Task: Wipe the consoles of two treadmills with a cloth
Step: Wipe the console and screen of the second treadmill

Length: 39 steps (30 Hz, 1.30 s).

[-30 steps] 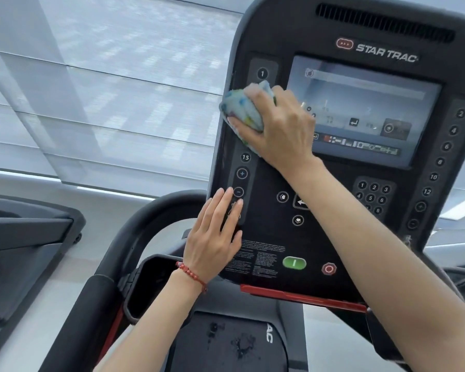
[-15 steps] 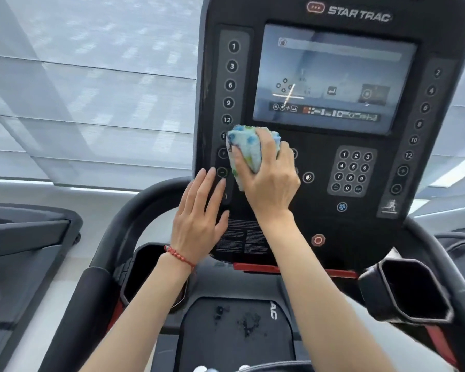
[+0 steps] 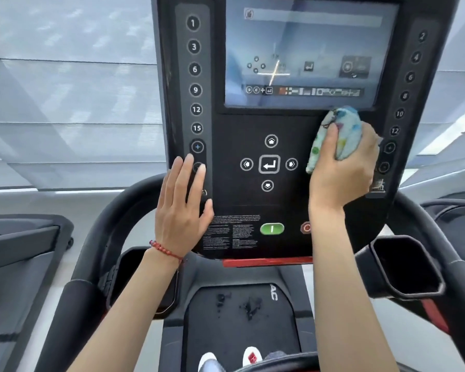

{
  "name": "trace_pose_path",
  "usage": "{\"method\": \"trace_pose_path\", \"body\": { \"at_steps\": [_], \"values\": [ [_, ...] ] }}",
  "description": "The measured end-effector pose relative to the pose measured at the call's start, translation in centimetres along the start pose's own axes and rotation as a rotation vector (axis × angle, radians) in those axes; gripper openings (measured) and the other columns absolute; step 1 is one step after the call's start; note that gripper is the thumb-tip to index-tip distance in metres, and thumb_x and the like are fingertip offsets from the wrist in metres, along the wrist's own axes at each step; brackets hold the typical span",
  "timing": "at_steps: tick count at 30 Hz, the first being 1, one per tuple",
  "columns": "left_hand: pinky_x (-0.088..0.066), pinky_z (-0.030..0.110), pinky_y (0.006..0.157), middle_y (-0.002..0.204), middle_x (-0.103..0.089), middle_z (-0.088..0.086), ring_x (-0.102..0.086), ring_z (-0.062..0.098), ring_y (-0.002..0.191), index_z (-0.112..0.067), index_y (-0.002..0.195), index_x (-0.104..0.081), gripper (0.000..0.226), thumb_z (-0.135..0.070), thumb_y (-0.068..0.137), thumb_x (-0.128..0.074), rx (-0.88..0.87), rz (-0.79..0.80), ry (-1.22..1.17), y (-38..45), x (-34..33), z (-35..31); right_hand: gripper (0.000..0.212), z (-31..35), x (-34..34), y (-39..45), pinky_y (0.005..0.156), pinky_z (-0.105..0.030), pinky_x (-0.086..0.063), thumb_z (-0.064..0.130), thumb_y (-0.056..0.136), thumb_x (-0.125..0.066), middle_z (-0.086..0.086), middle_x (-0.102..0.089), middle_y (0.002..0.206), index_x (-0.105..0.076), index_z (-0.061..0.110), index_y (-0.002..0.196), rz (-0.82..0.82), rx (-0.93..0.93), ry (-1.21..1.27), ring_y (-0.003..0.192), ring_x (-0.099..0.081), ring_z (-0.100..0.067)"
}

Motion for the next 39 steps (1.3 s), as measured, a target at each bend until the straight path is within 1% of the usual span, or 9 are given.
{"method": "trace_pose_path", "body": {
  "at_steps": [4,9,13,15,19,25,29,33,39],
  "values": [
    [-0.035,0.051,0.105,0.138,-0.037,0.025,-0.030,0.039,0.133,0.007,0.129,-0.048,0.044,-0.010,0.089,-0.053,0.000,0.009,-0.024,0.0,0.2,0.0,0.048,2.5,-0.7,-4.1,0.059,-0.025,-0.046,0.051,0.087,-0.050,-0.009,-0.067,0.089,-0.064,0.010,0.107,0.055,0.159,0.030,0.075,-0.065,-0.023],
    [-0.032,0.048,0.108,0.138,-0.039,0.028,-0.030,0.038,0.134,0.008,0.130,-0.045,0.046,-0.011,0.089,-0.053,0.004,0.035,-0.038,-0.7,0.7,0.1,0.040,6.2,-1.5,-11.7,0.047,-0.025,-0.045,0.051,0.087,-0.053,-0.006,-0.061,0.076,-0.059,0.016,0.106,0.175,0.395,0.063,0.062,-0.057,-0.018],
    [-0.031,0.047,0.109,0.139,-0.037,0.026,-0.030,0.037,0.134,0.008,0.131,-0.044,0.047,-0.012,0.089,-0.053,-0.002,0.052,-0.032,-1.3,0.7,0.3,0.042,5.5,-1.3,-11.1,0.045,-0.026,-0.045,0.051,0.087,-0.054,-0.005,-0.059,0.070,-0.066,0.013,0.101,0.157,0.511,0.068,0.058,-0.054,-0.017],
    [-0.033,0.048,0.108,0.138,-0.039,0.027,-0.031,0.038,0.134,0.009,0.130,-0.046,0.047,-0.011,0.089,-0.055,-0.007,0.051,-0.022,-1.3,0.7,0.3,0.044,3.5,-0.8,-9.8,0.047,-0.026,-0.045,0.051,0.089,-0.050,-0.006,-0.061,0.073,-0.067,0.012,0.102,0.126,0.485,0.027,0.060,-0.056,-0.019],
    [-0.035,0.048,0.106,0.137,-0.039,0.028,-0.032,0.039,0.133,0.010,0.128,-0.047,0.045,-0.009,0.088,-0.054,0.002,0.041,-0.015,-1.5,0.7,0.0,0.044,-1.8,0.7,-7.1,0.063,-0.024,-0.049,0.049,0.090,-0.049,-0.011,-0.067,0.089,-0.061,0.010,0.107,0.056,0.257,0.024,0.074,-0.064,-0.023],
    [-0.035,0.046,0.107,0.138,-0.039,0.027,-0.032,0.038,0.133,0.010,0.128,-0.048,0.044,-0.009,0.088,-0.055,-0.018,0.057,-0.029,-1.7,0.8,0.3,0.037,-1.2,0.4,-8.5,0.067,-0.018,-0.045,0.041,0.086,-0.059,-0.009,-0.067,0.090,-0.059,0.011,0.106,0.004,0.101,0.067,0.076,-0.064,-0.020],
    [-0.035,0.047,0.106,0.137,-0.040,0.028,-0.032,0.038,0.133,0.011,0.126,-0.049,0.042,-0.005,0.087,-0.054,-0.024,0.035,-0.062,-1.8,0.8,0.4,0.039,0.5,0.3,-11.0,0.057,-0.023,-0.050,0.050,0.089,-0.050,-0.008,-0.065,0.084,-0.053,0.017,0.109,0.051,0.221,0.071,0.071,-0.062,-0.018],
    [-0.031,0.047,0.109,0.137,-0.039,0.030,-0.031,0.041,0.133,0.011,0.127,-0.048,0.043,-0.004,0.087,-0.055,-0.045,0.031,-0.059,-1.9,0.6,0.6,0.038,1.9,0.2,-13.6,0.045,-0.024,-0.045,0.051,0.088,-0.050,-0.005,-0.059,0.072,-0.054,0.017,0.106,0.143,0.402,0.074,0.059,-0.054,-0.016],
    [-0.024,0.051,0.111,0.137,-0.039,0.029,-0.029,0.040,0.133,0.006,0.129,-0.048,0.044,-0.013,0.090,-0.054,-0.033,0.026,-0.021,-1.5,0.1,-1.5,0.040,0.8,0.4,-12.0,0.045,-0.025,-0.044,0.052,0.088,-0.051,-0.005,-0.056,0.068,-0.053,0.017,0.107,0.176,0.543,0.054,0.056,-0.050,-0.016]
  ]
}}
Point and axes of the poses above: each hand's wrist, its own y-axis towards the middle knuckle, its own x-axis out of the back of the hand, z = x × y, the point moved 3 cm from there along y, towards the middle knuckle
